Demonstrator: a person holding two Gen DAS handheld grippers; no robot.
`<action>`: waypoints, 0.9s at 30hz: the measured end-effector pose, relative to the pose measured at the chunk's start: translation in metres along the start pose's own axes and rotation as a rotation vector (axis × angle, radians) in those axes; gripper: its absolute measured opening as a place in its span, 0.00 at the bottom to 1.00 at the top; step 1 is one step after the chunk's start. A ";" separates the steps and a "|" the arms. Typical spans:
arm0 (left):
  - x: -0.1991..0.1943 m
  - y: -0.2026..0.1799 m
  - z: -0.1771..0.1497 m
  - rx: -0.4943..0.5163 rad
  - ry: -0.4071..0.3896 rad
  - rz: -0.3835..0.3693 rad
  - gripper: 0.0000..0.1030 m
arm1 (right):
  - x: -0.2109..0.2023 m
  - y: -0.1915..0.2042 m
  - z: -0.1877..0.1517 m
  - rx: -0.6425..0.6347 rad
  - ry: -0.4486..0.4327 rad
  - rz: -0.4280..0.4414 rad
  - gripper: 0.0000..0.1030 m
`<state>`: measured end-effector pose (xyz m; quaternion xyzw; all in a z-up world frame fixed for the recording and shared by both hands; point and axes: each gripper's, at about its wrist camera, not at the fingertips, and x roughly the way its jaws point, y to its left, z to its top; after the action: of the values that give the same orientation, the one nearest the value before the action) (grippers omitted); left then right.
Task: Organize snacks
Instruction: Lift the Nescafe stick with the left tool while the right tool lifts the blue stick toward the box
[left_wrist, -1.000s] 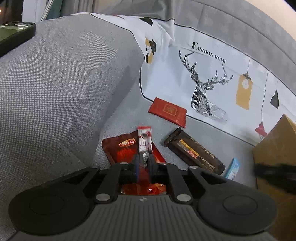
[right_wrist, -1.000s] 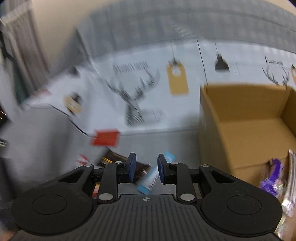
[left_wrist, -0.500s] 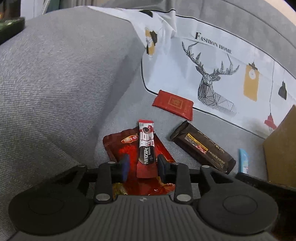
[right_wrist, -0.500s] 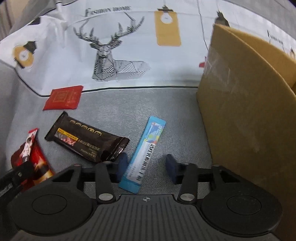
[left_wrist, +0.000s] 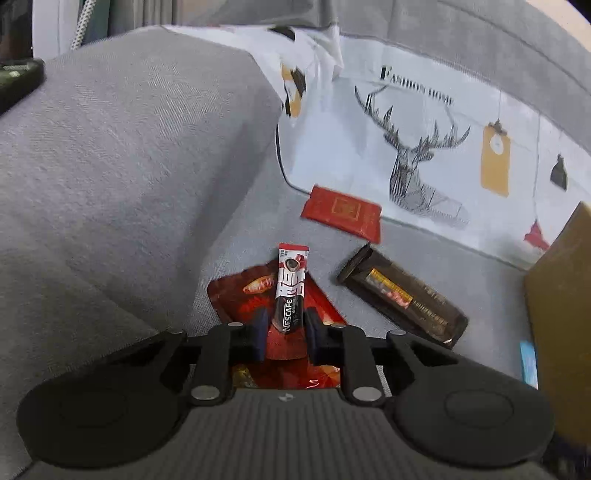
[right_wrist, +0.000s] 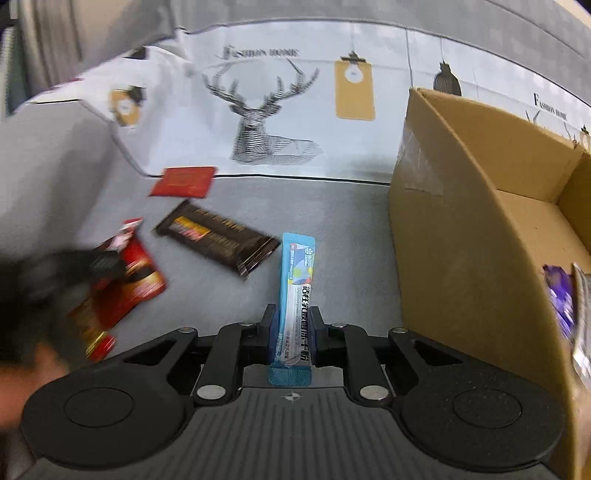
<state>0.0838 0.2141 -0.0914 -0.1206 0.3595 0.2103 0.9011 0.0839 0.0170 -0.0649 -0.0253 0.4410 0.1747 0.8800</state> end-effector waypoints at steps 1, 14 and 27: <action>-0.005 0.001 0.001 -0.001 -0.012 -0.011 0.22 | -0.009 0.000 -0.004 0.003 -0.009 0.015 0.17; -0.102 -0.004 -0.020 0.016 -0.180 -0.300 0.22 | -0.105 -0.019 -0.034 -0.013 -0.203 0.130 0.17; -0.166 -0.014 -0.071 0.123 -0.209 -0.433 0.22 | -0.183 -0.107 -0.023 -0.013 -0.437 0.118 0.17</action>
<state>-0.0600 0.1268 -0.0250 -0.1176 0.2422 0.0013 0.9631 0.0008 -0.1402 0.0523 0.0333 0.2396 0.2299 0.9427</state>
